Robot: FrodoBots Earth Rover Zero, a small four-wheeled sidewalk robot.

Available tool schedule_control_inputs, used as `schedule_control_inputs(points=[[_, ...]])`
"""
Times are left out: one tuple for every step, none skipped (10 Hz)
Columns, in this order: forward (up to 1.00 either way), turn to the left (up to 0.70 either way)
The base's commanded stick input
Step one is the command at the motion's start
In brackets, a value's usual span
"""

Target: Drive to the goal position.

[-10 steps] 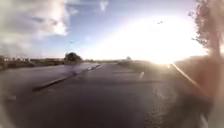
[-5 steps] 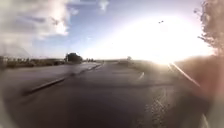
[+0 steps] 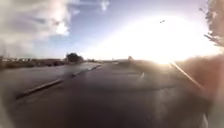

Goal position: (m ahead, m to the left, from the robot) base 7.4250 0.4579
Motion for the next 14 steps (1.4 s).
schedule_control_inputs(points=[[0.70,0.00],[0.70,0.00],[0.70,0.00],[0.70,0.00],[0.70,0.00],[0.70,0.00],[0.70,0.00],[0.70,0.00],[0.70,0.00],[0.70,0.00],[0.70,0.00],[0.70,0.00],[0.70,0.00],[0.70,0.00]])
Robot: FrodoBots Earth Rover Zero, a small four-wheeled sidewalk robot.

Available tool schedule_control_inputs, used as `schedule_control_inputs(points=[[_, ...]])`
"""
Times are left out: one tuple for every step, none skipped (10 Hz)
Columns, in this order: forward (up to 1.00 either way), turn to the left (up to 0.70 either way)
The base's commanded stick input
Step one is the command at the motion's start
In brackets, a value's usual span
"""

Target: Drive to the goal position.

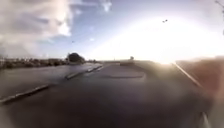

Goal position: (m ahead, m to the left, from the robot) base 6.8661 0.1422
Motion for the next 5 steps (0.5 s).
schedule_control_inputs(points=[[0.70,0.00],[0.70,0.00],[0.70,0.00],[0.70,0.00],[0.70,0.00]])
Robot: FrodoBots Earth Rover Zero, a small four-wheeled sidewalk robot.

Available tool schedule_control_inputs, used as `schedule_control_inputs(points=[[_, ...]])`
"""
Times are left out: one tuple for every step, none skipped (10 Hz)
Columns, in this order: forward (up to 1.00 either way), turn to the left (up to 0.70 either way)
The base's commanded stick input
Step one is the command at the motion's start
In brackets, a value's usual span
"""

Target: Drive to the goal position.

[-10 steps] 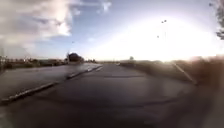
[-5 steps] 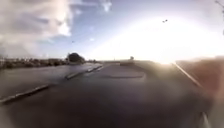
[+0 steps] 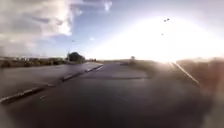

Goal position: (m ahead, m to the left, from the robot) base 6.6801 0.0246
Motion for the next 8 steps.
schedule_control_inputs(points=[[0.70,0.00],[0.70,0.00],[0.70,0.00],[0.70,0.00],[0.70,0.00],[0.70,0.00],[0.70,0.00],[0.70,0.00]])
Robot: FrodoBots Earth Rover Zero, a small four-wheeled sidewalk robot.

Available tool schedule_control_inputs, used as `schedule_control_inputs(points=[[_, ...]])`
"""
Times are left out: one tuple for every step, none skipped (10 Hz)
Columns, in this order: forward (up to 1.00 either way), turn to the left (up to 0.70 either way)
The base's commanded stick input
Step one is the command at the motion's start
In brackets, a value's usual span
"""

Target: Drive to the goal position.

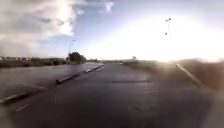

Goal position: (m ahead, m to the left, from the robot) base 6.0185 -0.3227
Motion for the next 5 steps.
schedule_control_inputs(points=[[0.70,0.00],[0.70,0.00],[0.70,-0.09],[0.70,-0.14],[0.70,-0.14]])
